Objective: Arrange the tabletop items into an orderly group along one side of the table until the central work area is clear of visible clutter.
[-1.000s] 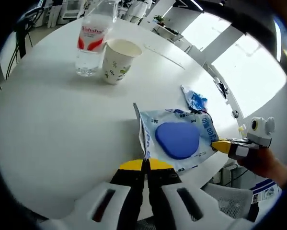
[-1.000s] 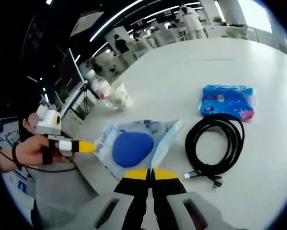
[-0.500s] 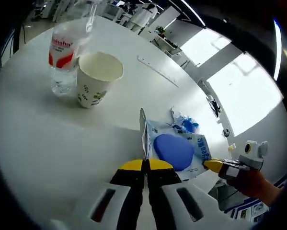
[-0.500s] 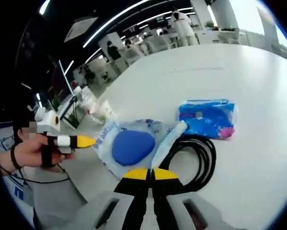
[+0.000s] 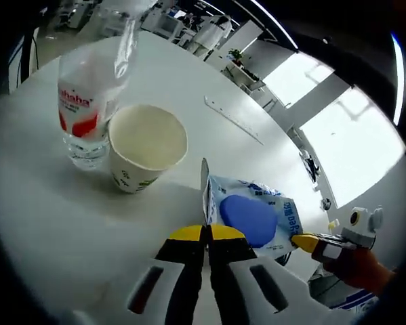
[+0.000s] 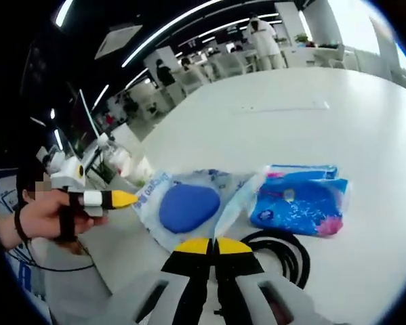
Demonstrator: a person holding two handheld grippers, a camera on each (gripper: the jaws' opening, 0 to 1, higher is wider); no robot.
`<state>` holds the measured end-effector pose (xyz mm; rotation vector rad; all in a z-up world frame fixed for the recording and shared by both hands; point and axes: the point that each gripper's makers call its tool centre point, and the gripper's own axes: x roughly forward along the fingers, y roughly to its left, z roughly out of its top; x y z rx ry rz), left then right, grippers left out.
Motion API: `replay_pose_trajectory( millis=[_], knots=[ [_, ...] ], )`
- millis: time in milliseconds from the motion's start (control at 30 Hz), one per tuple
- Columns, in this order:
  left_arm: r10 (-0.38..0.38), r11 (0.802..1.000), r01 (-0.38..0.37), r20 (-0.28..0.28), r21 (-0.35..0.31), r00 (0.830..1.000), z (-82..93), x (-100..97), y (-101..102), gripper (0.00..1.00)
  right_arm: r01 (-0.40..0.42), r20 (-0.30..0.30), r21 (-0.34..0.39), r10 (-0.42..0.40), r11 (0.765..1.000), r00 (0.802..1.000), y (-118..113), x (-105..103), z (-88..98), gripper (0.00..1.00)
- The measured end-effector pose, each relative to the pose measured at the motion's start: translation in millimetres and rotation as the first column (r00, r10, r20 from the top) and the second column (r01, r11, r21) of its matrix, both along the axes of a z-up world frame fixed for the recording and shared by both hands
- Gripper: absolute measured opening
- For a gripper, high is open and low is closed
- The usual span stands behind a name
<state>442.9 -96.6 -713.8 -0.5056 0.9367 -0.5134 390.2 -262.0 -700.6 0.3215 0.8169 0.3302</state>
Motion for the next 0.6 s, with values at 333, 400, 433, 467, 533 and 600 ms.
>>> replay_pose_trajectory(
  millis=[333,400,433,467,533,600],
  knots=[
    [0.012,1.000,-0.012,0.002,0.027,1.000,-10.9,9.4,1,0.00,-0.034,-0.001,-0.016,0.034,0.999,0.999,-1,21,-6.9,0.00],
    [0.020,1.000,-0.020,0.001,0.024,1.000,-12.4,12.8,0,0.00,-0.035,-0.003,-0.018,0.035,0.999,0.999,-2,25,-9.1,0.00],
    [0.022,0.999,-0.022,0.001,0.024,1.000,-13.1,14.1,0,0.00,-0.034,-0.004,-0.016,0.034,0.999,0.999,-1,28,-10.4,0.00],
    [0.026,0.999,-0.026,0.001,0.025,1.000,-14.1,15.5,1,0.00,-0.038,-0.005,-0.017,0.038,0.999,0.999,0,29,-11.3,0.00],
    [0.027,0.999,-0.027,0.000,0.033,1.000,-17.5,18.4,2,0.00,-0.054,-0.002,-0.036,0.054,0.998,0.999,1,33,-13.7,0.00],
    [0.029,0.999,-0.029,0.002,0.040,1.000,-18.2,18.9,4,0.00,-0.079,0.022,-0.056,0.080,0.995,0.997,5,37,-13.4,0.00]
  ],
)
